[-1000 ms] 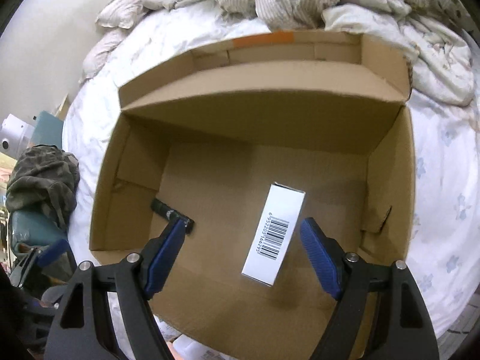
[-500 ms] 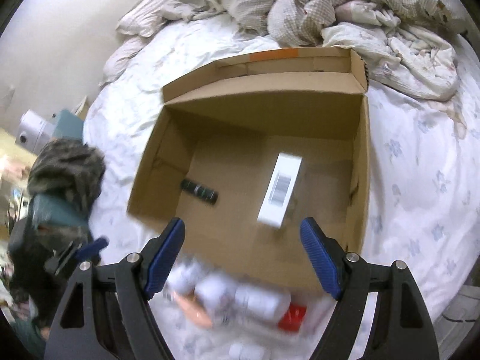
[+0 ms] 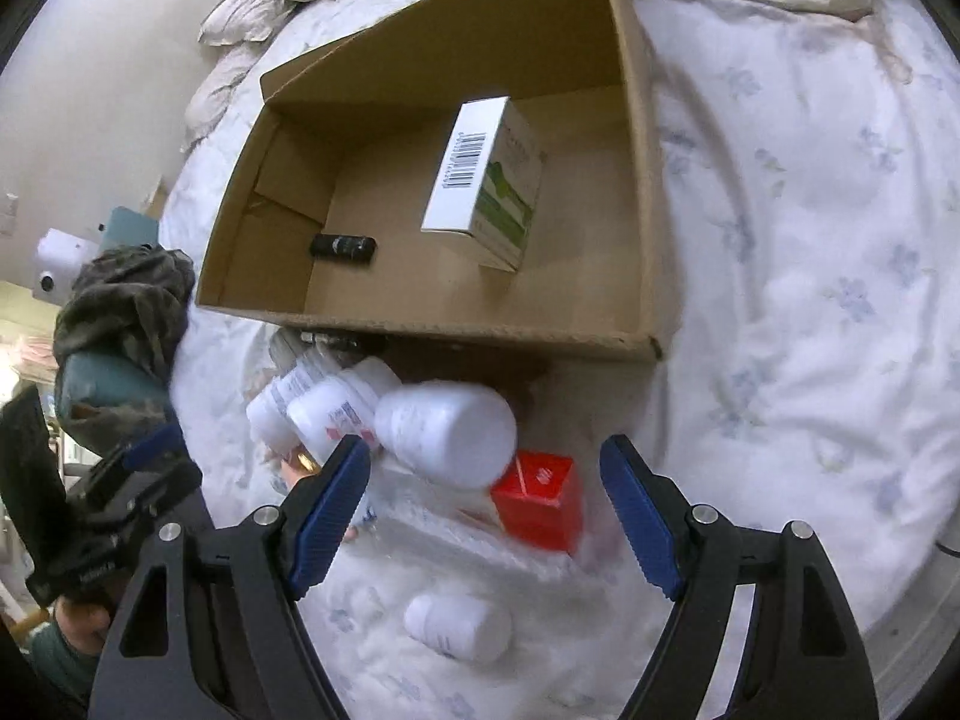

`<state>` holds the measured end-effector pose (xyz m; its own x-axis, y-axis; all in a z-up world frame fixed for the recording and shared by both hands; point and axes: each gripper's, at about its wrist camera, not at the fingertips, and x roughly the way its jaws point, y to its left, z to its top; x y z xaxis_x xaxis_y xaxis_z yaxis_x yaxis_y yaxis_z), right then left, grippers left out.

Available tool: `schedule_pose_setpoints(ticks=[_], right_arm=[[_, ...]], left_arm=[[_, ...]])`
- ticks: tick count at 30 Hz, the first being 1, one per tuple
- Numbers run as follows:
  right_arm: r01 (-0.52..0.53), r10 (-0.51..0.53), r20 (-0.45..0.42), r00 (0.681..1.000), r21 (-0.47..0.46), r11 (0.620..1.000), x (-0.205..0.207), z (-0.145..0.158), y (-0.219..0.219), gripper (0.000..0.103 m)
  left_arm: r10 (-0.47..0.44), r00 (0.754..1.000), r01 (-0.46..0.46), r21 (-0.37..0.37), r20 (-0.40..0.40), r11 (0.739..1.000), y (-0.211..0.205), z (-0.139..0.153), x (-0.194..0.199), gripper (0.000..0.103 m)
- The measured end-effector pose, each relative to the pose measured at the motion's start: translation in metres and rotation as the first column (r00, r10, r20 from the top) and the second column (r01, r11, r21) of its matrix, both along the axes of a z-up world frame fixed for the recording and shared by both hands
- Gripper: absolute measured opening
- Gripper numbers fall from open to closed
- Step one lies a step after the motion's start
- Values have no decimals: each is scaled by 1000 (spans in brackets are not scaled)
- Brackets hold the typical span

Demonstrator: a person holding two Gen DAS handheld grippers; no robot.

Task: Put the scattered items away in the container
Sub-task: 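Grasp a white pill bottle with the right tool while the left tool grasps another white bottle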

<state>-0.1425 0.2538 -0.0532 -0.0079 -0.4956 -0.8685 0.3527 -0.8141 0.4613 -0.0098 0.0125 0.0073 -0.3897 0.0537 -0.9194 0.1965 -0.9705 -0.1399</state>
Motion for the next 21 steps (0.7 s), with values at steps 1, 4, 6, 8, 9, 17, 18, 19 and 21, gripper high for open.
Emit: schedule_pose_setpoints(ticks=[1, 4, 6, 8, 9, 17, 18, 19, 21], right_arm=[[3, -3, -2, 1000, -10, 1000, -3, 0, -3, 82], [17, -16, 8, 1000, -43, 999, -7, 1, -7, 82], [15, -15, 20, 1000, -18, 1000, -8, -5, -13, 82], [18, -18, 40, 999, -10, 1000, -8, -11, -15, 82], [21, -21, 53, 998, -14, 1000, -8, -13, -15, 80], [31, -28, 43, 999, -74, 997, -4, 0, -10, 50], [42, -39, 33, 999, -82, 996, -4, 5, -8, 50], [46, -44, 26, 999, -91, 995, -4, 9, -6, 50], [50, -50, 7, 999, -113, 992, -5, 22, 0, 50]], left_arm=[[1, 1000, -1, -6, 0, 1000, 1, 0, 0, 82], [2, 1000, -2, -13, -6, 1000, 6, 2, 3, 82], [2, 1000, -3, -14, -7, 1000, 9, 3, 5, 82], [3, 1000, -3, -23, -10, 1000, 13, 5, 6, 82], [0, 1000, 0, -22, -14, 1000, 14, 6, 6, 82], [-60, 997, 54, -98, -53, 994, 32, 2, -6, 82], [-72, 996, 66, -96, -58, 993, 34, 1, -9, 82], [-82, 995, 76, -97, -62, 992, 36, -1, -10, 82], [-110, 992, 102, -107, -68, 989, 44, -3, -16, 82]])
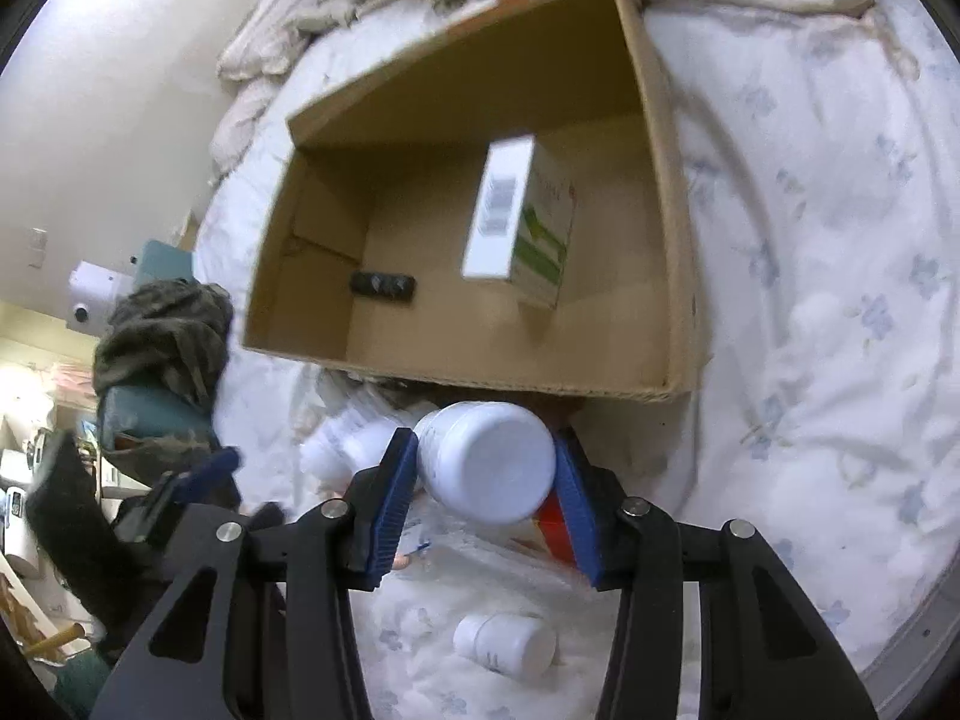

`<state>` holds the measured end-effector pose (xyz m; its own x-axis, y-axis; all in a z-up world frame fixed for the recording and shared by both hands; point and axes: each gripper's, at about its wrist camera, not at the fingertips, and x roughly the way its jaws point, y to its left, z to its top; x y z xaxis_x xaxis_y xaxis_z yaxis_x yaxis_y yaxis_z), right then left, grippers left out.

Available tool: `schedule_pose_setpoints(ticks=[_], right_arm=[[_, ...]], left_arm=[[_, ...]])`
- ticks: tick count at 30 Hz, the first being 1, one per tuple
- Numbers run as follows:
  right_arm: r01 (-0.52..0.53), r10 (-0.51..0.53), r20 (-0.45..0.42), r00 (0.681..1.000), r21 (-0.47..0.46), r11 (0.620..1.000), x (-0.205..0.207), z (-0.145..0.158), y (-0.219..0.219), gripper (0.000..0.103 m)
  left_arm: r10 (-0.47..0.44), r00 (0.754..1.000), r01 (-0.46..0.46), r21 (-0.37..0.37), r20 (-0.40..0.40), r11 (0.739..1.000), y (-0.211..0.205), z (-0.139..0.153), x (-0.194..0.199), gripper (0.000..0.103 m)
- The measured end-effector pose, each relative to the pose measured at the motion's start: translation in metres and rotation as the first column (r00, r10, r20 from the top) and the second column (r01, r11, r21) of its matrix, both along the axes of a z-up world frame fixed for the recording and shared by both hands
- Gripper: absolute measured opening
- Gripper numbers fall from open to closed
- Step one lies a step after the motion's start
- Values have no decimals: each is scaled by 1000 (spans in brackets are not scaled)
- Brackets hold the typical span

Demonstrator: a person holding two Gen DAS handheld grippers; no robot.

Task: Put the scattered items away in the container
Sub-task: 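Grasp a white pill bottle with the right tool while the left tool grasps another white bottle, then carry both white bottles over the cardboard box with both tools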

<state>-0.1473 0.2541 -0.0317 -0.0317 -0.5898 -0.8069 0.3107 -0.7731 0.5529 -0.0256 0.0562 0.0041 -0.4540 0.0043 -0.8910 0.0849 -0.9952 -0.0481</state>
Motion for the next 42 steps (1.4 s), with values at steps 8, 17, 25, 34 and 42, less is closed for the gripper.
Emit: schedule_pose_setpoints(ticks=[8, 17, 25, 34, 42], right_arm=[[43, -56, -100, 993, -125, 991, 2, 57, 23, 50], [22, -36, -113, 993, -123, 992, 2, 61, 17, 50], [49, -62, -109, 992, -117, 992, -5, 61, 25, 50], [119, -133, -118, 984, -117, 986, -22, 63, 23, 50], [77, -78, -92, 993, -14, 997, -33, 35, -15, 50]], left_arm=[[-70, 997, 70, 11, 12, 997, 19, -17, -23, 67], [-102, 994, 101, 31, 40, 994, 21, -26, -36, 38], [-129, 991, 131, 52, -33, 990, 19, 4, -18, 35], [-88, 971, 109, 85, -223, 990, -5, 68, -22, 35], [-14, 985, 24, 57, -169, 998, -21, 50, -72, 35]])
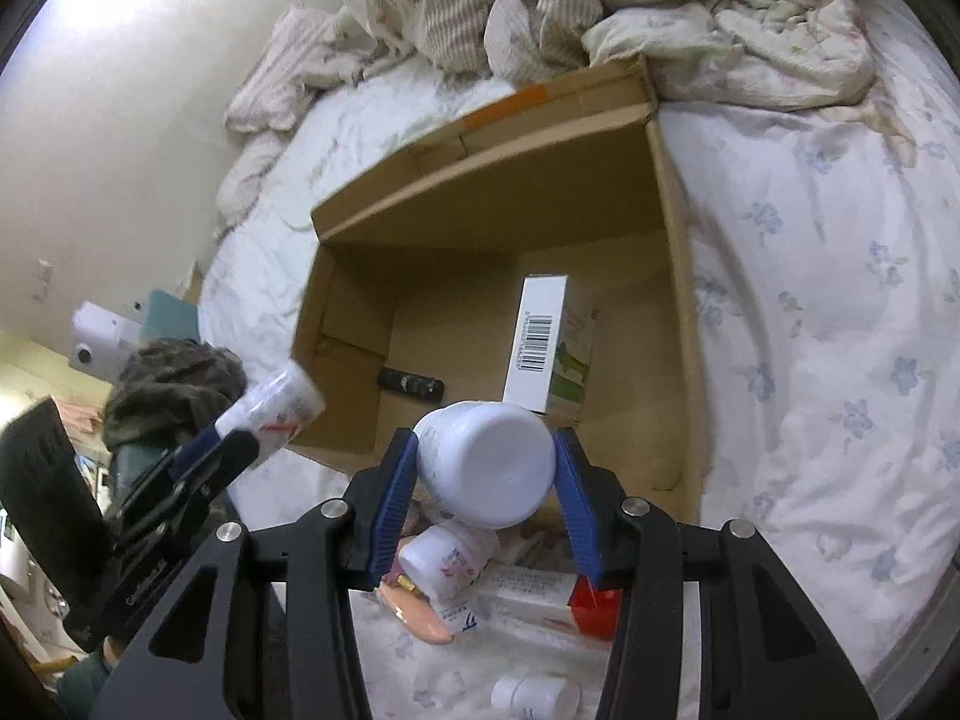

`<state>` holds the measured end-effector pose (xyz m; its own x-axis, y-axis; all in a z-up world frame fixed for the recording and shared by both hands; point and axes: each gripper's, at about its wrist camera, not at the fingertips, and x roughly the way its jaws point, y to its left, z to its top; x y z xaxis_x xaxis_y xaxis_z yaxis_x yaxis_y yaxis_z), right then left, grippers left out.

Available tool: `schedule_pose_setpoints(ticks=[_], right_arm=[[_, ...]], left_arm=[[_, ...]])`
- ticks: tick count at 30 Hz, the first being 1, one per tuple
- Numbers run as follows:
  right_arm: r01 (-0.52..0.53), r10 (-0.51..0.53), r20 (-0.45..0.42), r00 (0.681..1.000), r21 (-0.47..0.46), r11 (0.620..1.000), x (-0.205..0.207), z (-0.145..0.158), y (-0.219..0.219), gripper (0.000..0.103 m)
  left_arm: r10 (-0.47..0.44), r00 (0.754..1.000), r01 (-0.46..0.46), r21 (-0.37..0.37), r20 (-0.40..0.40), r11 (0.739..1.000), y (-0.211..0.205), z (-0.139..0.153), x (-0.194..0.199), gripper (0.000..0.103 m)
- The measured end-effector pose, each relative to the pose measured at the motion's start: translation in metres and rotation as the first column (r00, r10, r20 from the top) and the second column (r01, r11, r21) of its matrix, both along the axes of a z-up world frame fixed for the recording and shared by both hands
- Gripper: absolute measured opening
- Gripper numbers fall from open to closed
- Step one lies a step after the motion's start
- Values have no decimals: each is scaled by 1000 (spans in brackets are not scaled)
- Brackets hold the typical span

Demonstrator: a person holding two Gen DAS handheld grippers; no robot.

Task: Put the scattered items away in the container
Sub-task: 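Carry both white bottles over the cardboard box with both tools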

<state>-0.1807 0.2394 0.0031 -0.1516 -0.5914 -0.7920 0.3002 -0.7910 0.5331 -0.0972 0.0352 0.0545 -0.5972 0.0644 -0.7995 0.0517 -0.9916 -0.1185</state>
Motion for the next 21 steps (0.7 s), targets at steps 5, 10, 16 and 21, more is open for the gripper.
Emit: schedule_pose_setpoints(ticks=[5, 10, 16, 21], right_arm=[[-21, 20, 54, 998, 33, 999, -7, -18, -15, 50], [-47, 41, 61, 997, 84, 995, -10, -29, -23, 50], [-79, 64, 109, 992, 137, 987, -14, -43, -30, 50], [-103, 84, 119, 989, 163, 981, -15, -45, -39, 50]], left_arm=[[6, 998, -5, -19, 62, 1000, 2, -30, -24, 35], [0, 995, 5, -48, 103, 999, 6, -52, -37, 35], [9, 990, -1, -59, 137, 998, 4, -68, -50, 35], [37, 984, -31, -36, 176, 999, -4, -80, -55, 35]])
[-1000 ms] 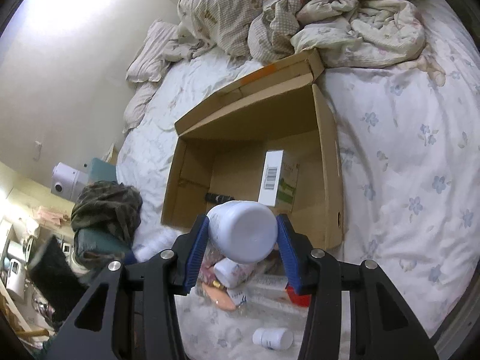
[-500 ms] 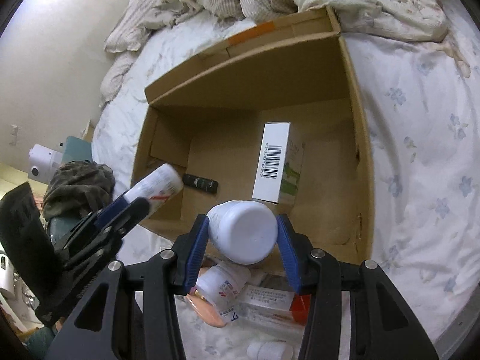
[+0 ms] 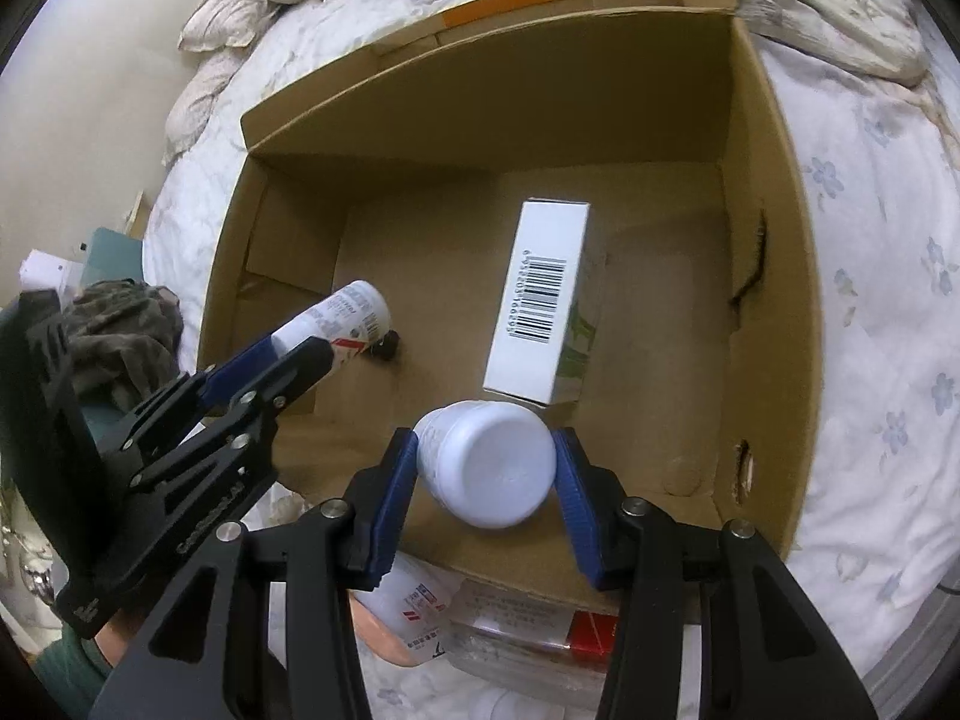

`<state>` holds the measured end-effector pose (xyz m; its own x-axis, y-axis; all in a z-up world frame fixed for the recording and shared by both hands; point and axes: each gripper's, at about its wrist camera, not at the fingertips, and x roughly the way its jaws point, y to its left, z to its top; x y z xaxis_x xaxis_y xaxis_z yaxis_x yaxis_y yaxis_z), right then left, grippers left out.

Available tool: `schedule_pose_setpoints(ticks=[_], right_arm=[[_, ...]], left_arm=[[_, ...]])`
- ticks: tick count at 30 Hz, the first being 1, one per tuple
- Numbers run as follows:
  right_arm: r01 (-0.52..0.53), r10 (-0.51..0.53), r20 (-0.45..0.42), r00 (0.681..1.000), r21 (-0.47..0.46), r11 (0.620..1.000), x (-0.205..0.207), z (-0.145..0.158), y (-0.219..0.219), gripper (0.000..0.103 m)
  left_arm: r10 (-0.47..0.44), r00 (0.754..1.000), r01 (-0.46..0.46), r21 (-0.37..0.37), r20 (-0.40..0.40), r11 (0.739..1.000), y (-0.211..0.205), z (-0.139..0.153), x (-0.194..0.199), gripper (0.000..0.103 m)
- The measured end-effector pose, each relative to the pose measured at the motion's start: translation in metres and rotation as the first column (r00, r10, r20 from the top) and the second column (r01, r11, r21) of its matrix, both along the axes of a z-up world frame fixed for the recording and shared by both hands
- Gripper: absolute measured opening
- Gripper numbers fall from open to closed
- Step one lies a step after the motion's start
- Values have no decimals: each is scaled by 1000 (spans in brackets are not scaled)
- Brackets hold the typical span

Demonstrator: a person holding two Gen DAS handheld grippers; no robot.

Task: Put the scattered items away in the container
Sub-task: 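Carry both white bottles over the cardboard box with both tools, then open both tools to drop the white bottles into the cardboard box, then grasp a large white bottle with the right tool while the left tool grasps the pink perfume bottle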

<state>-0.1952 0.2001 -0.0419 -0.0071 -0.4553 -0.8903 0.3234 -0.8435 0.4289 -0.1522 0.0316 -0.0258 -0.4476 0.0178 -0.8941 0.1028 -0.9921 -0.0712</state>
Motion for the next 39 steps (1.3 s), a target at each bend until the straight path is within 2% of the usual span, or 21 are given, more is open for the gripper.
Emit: schedule_pose_setpoints(ticks=[8, 11, 17, 22, 32, 34, 39], right_arm=[[-12, 12, -4, 1000, 11, 1000, -1, 3, -2, 51], [6, -7, 4, 1000, 30, 1000, -2, 1, 3, 63], [0, 1, -31, 1000, 32, 1000, 0, 12, 7, 63], [25, -25, -58, 998, -6, 1000, -1, 28, 21, 64], [40, -47, -104, 994, -66, 997, 16, 59, 42, 64], [28, -36, -115, 993, -70, 997, 24, 64, 45, 65], [-63, 54, -104, 993, -86, 994, 55, 60, 36, 65]], left_arm=[[-4, 1000, 4, -11, 11, 1000, 3, -4, 1, 35], [5, 1000, -5, -23, 19, 1000, 3, -3, 1, 35], [-2, 1000, 2, -30, 16, 1000, 6, 6, 6, 36], [-5, 1000, 5, -36, -9, 999, 3, 22, 16, 36], [17, 999, -17, -18, -39, 1000, -9, 47, 58, 38], [29, 998, -29, -6, -48, 1000, -13, 49, 71, 41], [41, 997, -40, 14, -59, 999, -15, 48, 96, 42]])
